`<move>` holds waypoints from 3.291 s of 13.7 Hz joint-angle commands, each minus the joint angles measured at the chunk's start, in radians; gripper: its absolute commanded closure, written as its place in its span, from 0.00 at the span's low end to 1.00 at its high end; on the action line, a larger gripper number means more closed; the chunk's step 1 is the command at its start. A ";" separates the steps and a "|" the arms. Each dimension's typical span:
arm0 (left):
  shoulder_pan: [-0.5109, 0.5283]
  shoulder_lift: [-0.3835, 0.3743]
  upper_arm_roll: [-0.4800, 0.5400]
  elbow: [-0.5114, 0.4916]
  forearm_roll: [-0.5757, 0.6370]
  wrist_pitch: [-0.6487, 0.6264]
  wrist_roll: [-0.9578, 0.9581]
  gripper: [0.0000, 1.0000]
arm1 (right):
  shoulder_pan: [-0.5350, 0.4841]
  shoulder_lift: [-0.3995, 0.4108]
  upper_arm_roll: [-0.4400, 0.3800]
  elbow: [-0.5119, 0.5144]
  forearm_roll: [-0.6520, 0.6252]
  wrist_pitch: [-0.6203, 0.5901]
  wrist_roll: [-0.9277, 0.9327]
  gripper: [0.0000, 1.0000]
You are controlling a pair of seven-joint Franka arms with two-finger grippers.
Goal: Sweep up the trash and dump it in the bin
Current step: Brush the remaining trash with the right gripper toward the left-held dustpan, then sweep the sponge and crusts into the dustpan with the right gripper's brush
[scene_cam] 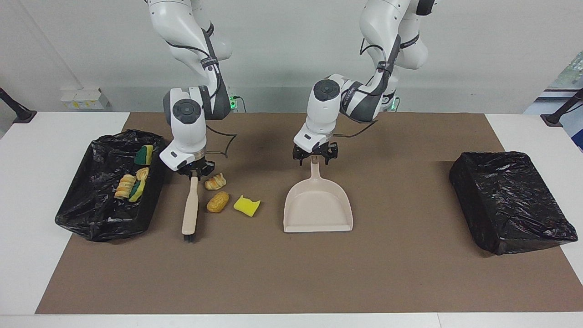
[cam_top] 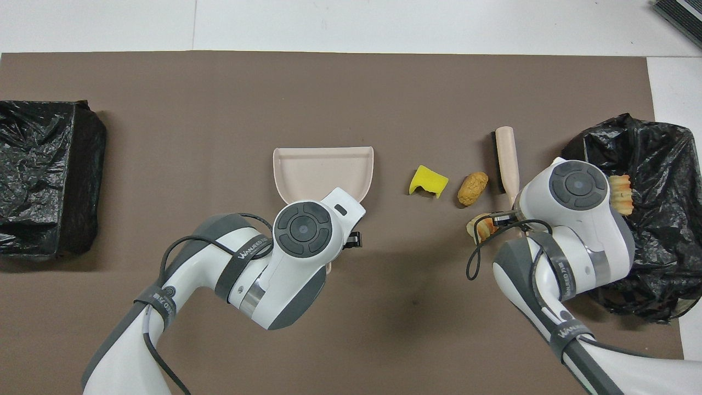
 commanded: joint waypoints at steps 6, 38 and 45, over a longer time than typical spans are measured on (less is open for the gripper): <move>0.007 -0.079 0.025 -0.026 0.001 -0.139 0.069 1.00 | 0.054 0.006 0.028 0.015 -0.011 -0.092 -0.078 1.00; 0.159 -0.111 0.025 -0.094 0.324 -0.130 1.343 1.00 | 0.255 0.091 0.045 0.047 0.395 -0.142 0.030 1.00; 0.187 -0.088 0.025 -0.080 0.270 -0.264 1.335 1.00 | 0.316 0.081 0.125 0.070 0.503 -0.145 -0.121 1.00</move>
